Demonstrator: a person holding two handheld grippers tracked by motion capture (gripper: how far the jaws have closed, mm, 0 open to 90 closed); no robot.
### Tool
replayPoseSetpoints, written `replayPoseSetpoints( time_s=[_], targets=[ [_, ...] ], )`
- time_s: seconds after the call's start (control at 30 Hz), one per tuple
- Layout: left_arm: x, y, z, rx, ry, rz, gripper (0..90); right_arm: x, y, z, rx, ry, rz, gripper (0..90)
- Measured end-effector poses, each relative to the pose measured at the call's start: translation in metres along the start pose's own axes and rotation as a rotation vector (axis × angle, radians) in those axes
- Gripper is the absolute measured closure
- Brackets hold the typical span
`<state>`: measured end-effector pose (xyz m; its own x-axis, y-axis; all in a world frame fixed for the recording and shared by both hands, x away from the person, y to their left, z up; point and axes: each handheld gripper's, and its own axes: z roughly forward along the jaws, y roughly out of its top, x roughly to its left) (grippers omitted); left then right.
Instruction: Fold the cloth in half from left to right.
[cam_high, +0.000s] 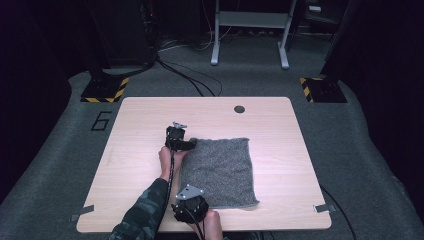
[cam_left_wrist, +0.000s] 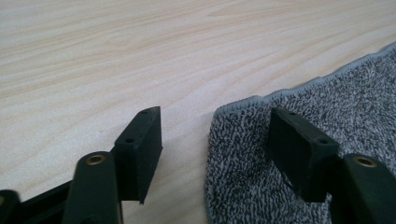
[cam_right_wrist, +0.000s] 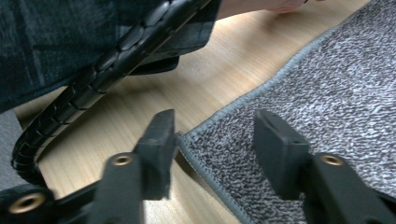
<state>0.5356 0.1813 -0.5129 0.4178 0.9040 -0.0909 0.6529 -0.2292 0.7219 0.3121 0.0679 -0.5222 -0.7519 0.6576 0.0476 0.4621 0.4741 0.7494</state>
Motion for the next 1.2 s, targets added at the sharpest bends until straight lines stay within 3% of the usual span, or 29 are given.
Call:
replayPoseSetpoints(
  time_s=[0.13,0.17,0.23,0.4,0.53,0.6,0.67,0.77,1.2],
  targets=[
    [0.000,-0.001,0.003,0.017,0.001,0.017,47.7,0.004,-0.002,0.002,0.007,-0.013,-0.013,62.4],
    [-0.001,-0.002,0.004,0.007,-0.001,0.005,50.0,0.003,-0.002,0.003,0.001,-0.016,-0.022,64.7],
    [0.000,-0.002,0.003,0.015,-0.005,0.020,54.9,0.005,-0.002,0.002,0.010,-0.031,-0.001,69.7],
    [-0.003,-0.003,0.004,-0.003,-0.008,0.033,67.2,0.005,-0.003,0.002,0.005,-0.061,-0.023,81.2],
    [-0.004,-0.003,0.004,0.000,-0.009,0.062,76.1,0.007,-0.004,0.002,-0.007,-0.087,-0.037,85.4],
    [-0.005,-0.003,0.005,0.003,-0.008,0.055,80.1,0.007,-0.004,0.002,-0.008,-0.091,-0.034,86.0],
    [-0.006,-0.002,0.005,0.004,-0.008,0.057,82.7,0.008,-0.005,0.001,-0.005,-0.088,-0.008,86.3],
    [-0.008,0.001,0.003,0.001,-0.004,0.061,84.7,0.005,-0.005,-0.002,-0.029,-0.077,-0.017,86.8],
    [-0.014,0.023,-0.019,-0.063,0.021,0.071,85.5,0.000,0.000,-0.024,-0.149,-0.116,0.012,87.1]
  ],
)
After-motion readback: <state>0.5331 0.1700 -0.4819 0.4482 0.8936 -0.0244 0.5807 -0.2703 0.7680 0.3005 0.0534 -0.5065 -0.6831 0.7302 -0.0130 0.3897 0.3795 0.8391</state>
